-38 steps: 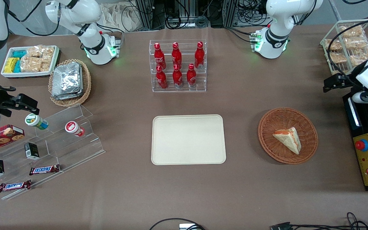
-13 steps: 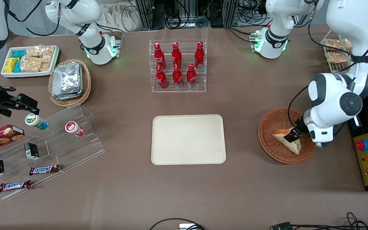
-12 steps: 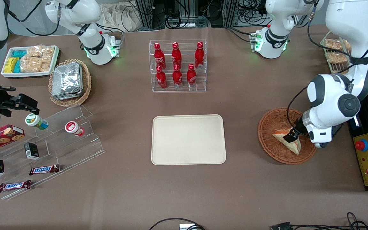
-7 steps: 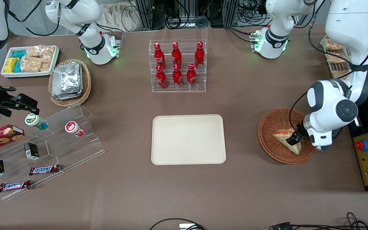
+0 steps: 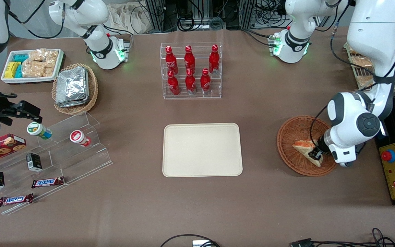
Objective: Place sandwich from basket to tray
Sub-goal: 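Close the left gripper on the wrapped sandwich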
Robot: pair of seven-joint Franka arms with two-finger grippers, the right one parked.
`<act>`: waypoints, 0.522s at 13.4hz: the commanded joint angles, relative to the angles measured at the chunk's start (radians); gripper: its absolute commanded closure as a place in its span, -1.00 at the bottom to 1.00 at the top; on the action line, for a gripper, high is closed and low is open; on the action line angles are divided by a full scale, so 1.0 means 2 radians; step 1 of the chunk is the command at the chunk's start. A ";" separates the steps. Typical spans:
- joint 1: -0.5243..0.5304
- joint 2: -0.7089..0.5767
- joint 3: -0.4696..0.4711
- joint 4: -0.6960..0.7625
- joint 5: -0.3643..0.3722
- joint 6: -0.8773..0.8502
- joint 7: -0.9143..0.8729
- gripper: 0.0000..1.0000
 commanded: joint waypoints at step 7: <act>-0.114 0.000 -0.003 0.171 0.025 -0.244 0.024 1.00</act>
